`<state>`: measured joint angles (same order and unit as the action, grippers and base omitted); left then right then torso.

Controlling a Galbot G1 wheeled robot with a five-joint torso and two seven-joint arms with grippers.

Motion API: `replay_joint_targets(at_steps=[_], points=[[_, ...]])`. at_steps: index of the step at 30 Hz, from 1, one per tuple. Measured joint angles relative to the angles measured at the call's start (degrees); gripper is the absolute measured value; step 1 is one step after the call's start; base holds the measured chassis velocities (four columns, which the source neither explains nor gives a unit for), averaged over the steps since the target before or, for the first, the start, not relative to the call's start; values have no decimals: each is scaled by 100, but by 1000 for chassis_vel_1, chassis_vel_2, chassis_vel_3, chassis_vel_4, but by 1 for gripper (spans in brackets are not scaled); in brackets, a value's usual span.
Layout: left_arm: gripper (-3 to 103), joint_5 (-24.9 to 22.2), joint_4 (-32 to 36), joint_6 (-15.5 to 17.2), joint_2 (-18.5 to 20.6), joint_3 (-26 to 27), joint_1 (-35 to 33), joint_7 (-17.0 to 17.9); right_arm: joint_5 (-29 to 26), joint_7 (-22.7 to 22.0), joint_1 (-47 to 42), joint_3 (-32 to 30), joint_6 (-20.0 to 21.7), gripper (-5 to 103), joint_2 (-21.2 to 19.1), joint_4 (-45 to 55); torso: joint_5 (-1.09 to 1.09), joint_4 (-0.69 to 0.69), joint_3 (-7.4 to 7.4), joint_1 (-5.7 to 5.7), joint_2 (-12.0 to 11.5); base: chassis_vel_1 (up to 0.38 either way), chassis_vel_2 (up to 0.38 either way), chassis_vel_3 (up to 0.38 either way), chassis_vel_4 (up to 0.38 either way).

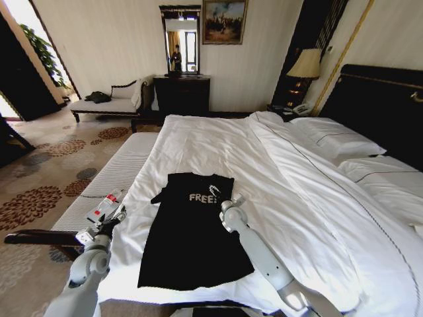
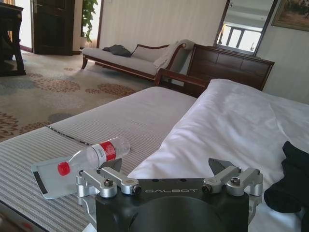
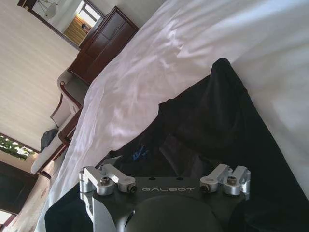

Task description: Fold the clothes on the bed.

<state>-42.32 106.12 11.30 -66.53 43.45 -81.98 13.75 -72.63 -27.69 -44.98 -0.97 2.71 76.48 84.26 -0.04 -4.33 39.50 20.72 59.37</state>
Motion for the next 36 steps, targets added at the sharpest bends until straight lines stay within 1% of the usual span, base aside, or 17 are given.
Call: replay_joint_targets(at_steps=[1, 3, 5, 8, 9, 13, 14, 15, 17, 18, 21, 22, 23, 24, 26, 30, 36], points=[[100, 0, 0, 0, 0, 0, 0, 0, 0, 0, 0, 0, 0, 90, 0, 0, 0, 0, 0, 0, 0, 0, 0, 0, 0], [100, -3, 7, -1, 2, 5, -2, 0, 27, -73, -4, 19, 55, 79, -3, -44, 0, 0, 0, 0, 0, 0, 0, 0, 0], [100, -3, 8, 0, 2, 6, -3, 0, 56, -110, -9, 28, 77, 79, -8, -81, 0, 0, 0, 0, 0, 0, 0, 0, 0], [100, -2, 7, -2, -10, -1, -3, 0, 83, -155, -10, 30, 100, 63, -23, -129, 0, 0, 0, 0, 0, 0, 0, 0, 0], [100, -2, 7, -2, -10, -1, -3, 0, 83, -155, -10, 30, 100, 63, -23, -129, 0, 0, 0, 0, 0, 0, 0, 0, 0], [100, 11, -6, -6, -21, -20, 2, 0, 73, -155, 18, 25, 102, 42, -39, -103, 0, 0, 0, 0, 0, 0, 0, 0, 0], [100, 11, -6, -6, -21, -20, 2, 0, 73, -155, 18, 25, 102, 42, -39, -103, 0, 0, 0, 0, 0, 0, 0, 0, 0], [100, 11, -6, -6, -21, -21, 4, 0, 72, -153, 23, 24, 102, 36, -41, -98, 0, 0, 0, 0, 0, 0, 0, 0, 0], [100, 11, -7, -6, -21, -18, 6, 1, 71, -149, 25, 24, 102, 30, -47, -96, 0, 0, 0, 0, 0, 0, 0, 0, 0], [100, 11, -7, -6, -21, -18, 6, 1, 71, -149, 25, 24, 102, 30, -47, -96, 0, 0, 0, 0, 0, 0, 0, 0, 0], [100, 10, -6, -8, -15, -2, 1, 1, 79, -137, 27, 31, 102, 15, -53, -95, 0, 0, 0, 0, 0, 0, 0, 0, 0], [100, 10, -6, -9, -15, 0, -3, 2, 83, -134, 30, 34, 102, 15, -53, -98, 0, 0, 0, 0, 0, 0, 0, 0, 0], [100, 11, -6, -11, -15, 2, -7, 1, 90, -131, 35, 35, 101, 9, -53, -105, 0, 0, 0, 0, 0, 0, 0, 0, 0], [100, 11, -6, -11, -15, 2, -7, 1, 90, -131, 35, 35, 101, 9, -53, -105, 0, 0, 0, 0, 0, 0, 0, 0, 0], [100, 13, -6, -14, -21, 3, -17, 2, 110, -123, 42, 36, 97, 1, -51, -124, 0, 0, 0, 0, 0, 0, 0, 0, 0], [100, 21, 3, -17, -28, 4, -29, 2, 233, -48, 72, -18, 4, 1, -59, -183, 1, 0, 0, 0, 0, 0, 0, 0, 0], [100, 10, 38, -18, -10, 17, -31, 4, 283, 143, 124, -391, -263, 0, -165, -240, 1, 1, 0, 0, 0, 0, 0, 0, 0]])
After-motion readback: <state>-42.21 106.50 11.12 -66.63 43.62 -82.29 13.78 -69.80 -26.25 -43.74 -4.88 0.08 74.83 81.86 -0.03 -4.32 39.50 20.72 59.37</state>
